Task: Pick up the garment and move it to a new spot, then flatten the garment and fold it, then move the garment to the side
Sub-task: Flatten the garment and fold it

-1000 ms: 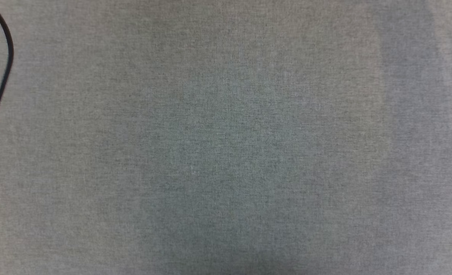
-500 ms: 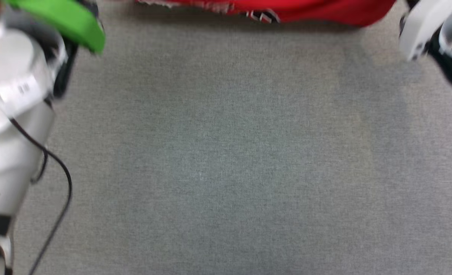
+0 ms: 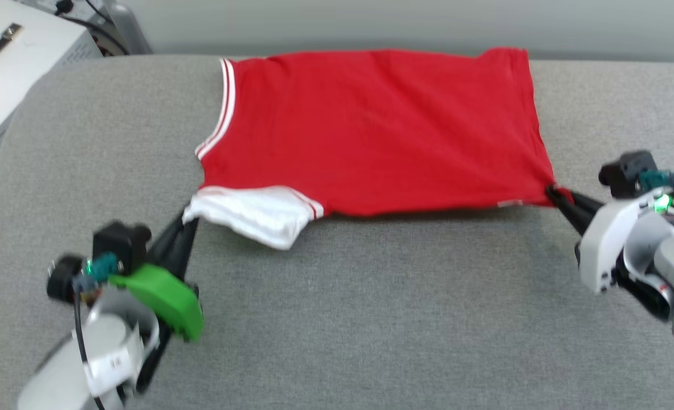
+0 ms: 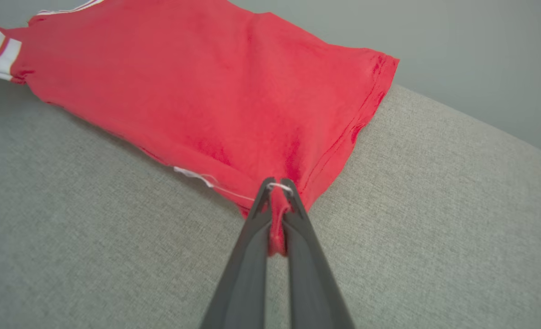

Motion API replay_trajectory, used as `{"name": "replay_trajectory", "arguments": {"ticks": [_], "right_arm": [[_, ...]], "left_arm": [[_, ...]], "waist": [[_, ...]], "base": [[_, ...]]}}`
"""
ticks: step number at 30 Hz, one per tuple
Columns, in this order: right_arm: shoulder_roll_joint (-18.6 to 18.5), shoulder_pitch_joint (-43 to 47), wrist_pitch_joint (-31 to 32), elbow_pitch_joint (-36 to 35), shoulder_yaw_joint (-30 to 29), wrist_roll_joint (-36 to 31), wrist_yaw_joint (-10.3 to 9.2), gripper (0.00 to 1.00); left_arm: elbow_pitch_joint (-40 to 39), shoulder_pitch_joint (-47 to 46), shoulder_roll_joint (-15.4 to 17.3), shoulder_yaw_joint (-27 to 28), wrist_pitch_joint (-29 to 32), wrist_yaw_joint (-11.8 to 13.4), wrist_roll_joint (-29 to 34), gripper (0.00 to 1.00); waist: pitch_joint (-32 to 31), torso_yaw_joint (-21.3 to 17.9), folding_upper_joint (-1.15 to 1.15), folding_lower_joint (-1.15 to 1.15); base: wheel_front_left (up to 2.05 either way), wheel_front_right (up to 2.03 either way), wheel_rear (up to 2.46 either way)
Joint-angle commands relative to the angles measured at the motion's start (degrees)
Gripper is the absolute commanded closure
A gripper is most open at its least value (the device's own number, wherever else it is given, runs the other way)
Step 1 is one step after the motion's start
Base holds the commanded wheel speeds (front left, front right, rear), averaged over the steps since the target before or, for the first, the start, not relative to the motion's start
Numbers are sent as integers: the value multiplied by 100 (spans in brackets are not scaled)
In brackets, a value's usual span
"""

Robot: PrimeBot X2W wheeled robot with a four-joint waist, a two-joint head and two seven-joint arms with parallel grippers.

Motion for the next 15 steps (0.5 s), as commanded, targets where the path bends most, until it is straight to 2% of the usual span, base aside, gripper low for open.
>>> {"name": "replay_trajectory", "arguments": {"ticks": [1, 7, 15], "right_arm": [[-81, 220, 16, -86, 23, 64, -3, 100], [-417, 1187, 78, -482, 78, 138, -3, 100], [-703, 2489, 228, -1067, -257, 299, -3, 100]], "left_arm": [[-89, 289, 29, -39, 29, 90, -81, 100], [-354, 1408, 100, -247, 124, 324, -328, 100], [-686, 2499, 263, -248, 254, 514, -867, 100]], "waist": [[-301, 4, 36, 1], [-647, 5, 36, 1], [-1031, 4, 36, 1]], "base": [[0, 0, 0], [0, 0, 0], [0, 0, 0]]}}
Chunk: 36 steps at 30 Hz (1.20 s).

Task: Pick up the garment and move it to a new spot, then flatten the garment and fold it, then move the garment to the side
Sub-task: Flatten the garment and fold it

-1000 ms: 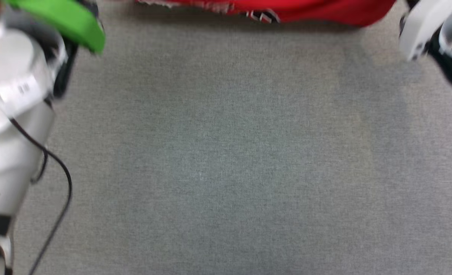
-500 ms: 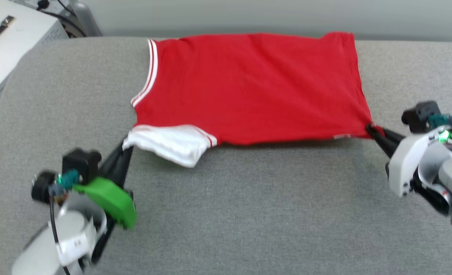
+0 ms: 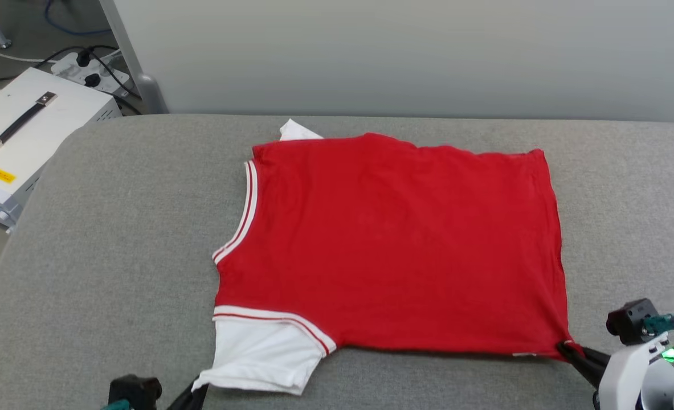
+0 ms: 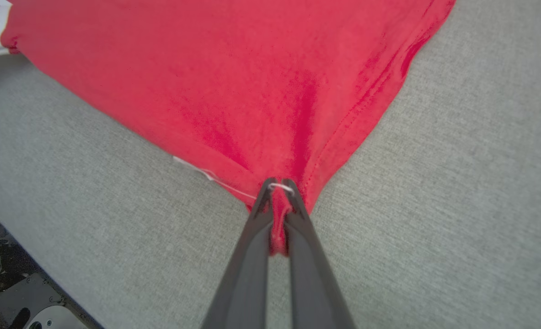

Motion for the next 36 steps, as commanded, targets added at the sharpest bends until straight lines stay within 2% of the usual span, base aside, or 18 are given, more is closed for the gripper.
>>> {"name": "replay_trajectory", "arguments": {"ticks": [1, 9, 15, 20, 25, 36], "right_arm": [[-91, 268, 60, -103, -103, 60, -3, 100], [-418, 1257, 495, -796, -627, 56, -3, 100], [-419, 1651, 808, -1236, -1220, -28, -3, 100], [-232, 1799, 986, -1457, -1779, -146, -3, 100], [-108, 1729, 1227, -1696, -2259, -243, -3, 100], [235, 1193, 1715, -1928, -3015, -452, -3, 100]], "left_arm": [[-89, 250, 62, 4, 57, 80, -80, 100], [-686, 1056, 269, -79, 389, 346, -461, 100], [-962, 1036, 437, 4, 362, 496, -362, 100], [-988, 477, 447, -17, 418, 333, -98, 100], [-821, -321, 468, -70, 657, 66, 190, 100], [84, -2056, 139, -95, 1006, -636, 446, 100]], "waist": [[-185, -18, 36, 1], [-232, -63, 36, 1], [-130, -19, 36, 1], [-101, 54, 36, 1], [1, 27, 36, 1], [630, -146, 36, 1]], "base": [[0, 0, 0], [0, 0, 0], [0, 0, 0], [0, 0, 0], [0, 0, 0], [0, 0, 0]]}}
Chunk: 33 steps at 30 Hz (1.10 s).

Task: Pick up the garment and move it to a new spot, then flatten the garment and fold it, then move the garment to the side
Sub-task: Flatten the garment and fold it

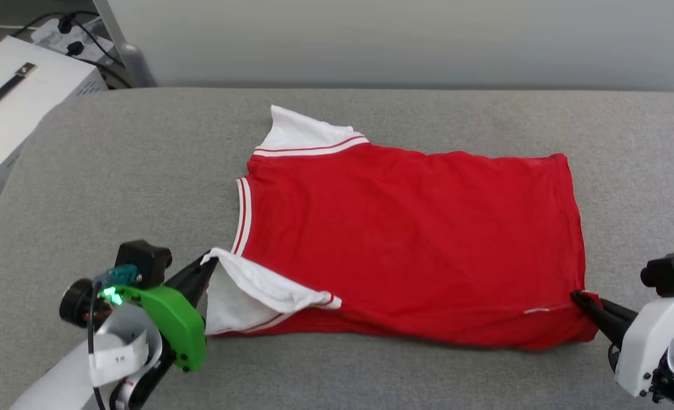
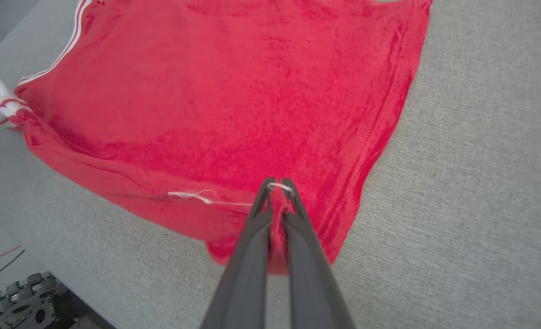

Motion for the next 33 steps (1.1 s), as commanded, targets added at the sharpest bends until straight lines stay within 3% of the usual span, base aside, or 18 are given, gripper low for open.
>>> {"name": "replay_trajectory", "arguments": {"ticks": [1, 2, 13, 24, 32, 33], "right_arm": [[55, -135, 34, -9, -51, -68, -3, 100], [123, -343, 126, 1, -102, -122, -3, 100], [328, -1361, 191, 423, -111, -333, -3, 100], [332, -2276, 258, 1393, 471, -459, -3, 100], [403, -2468, 3, 1878, 973, -408, -3, 100], [410, -2492, -55, 1931, 1007, -398, -3, 100]], "left_arm": [[129, -248, -52, 13, 21, -92, 36, 100], [489, -677, -118, 0, 69, -295, 103, 100], [1812, -1664, -469, -152, -4, -763, 155, 100], [2883, -2240, -818, -496, -222, -896, 19, 100], [3375, -2256, -993, -1095, -306, -903, -382, 100], [3432, -2262, -1001, -1161, -327, -903, -438, 96]], "waist": [[244, -75, 36, 0], [426, -118, 36, 0], [946, -205, 36, 0], [1297, -133, 36, 0], [1295, -157, 36, 0], [1276, -154, 36, 0]], "base": [[0, 0, 0], [0, 0, 0], [0, 0, 0], [0, 0, 0], [0, 0, 0], [0, 0, 0]]}}
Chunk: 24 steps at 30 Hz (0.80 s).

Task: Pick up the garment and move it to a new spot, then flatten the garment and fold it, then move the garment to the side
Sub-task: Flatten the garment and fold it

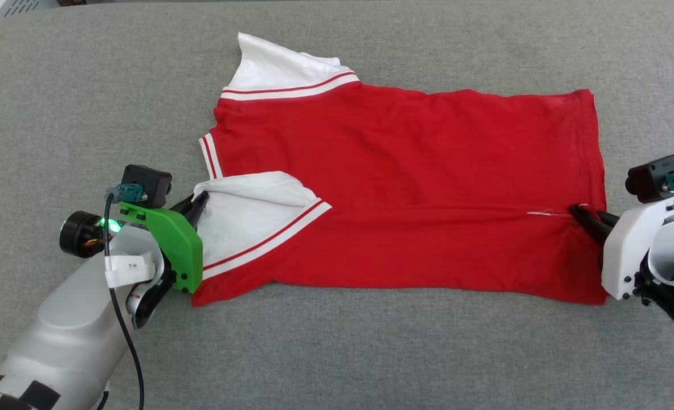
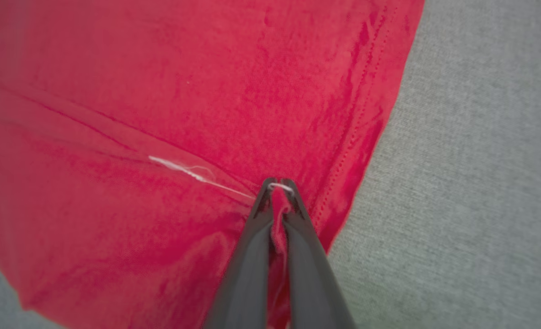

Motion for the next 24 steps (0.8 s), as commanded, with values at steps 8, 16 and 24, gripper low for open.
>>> {"name": "replay_trajectory", "arguments": {"ticks": [8, 16, 24], "right_arm": [[-86, 28, -658, 129, 20, 31, -3, 0], [-207, 519, -857, -171, -141, 29, -3, 0], [-110, 812, -724, -368, -361, -81, -3, 0]], "left_arm": [[259, -138, 40, -346, -282, -16, -337, 0], [-344, -234, 465, -537, 280, -16, -935, 0], [-1382, -506, 890, -950, 2354, -16, -1837, 0]], "waist": [[-470, 152, 36, 0], [-966, 324, 36, 0], [-1098, 477, 36, 0]], "base": [[0, 0, 0], [0, 0, 0], [0, 0, 0]]}}
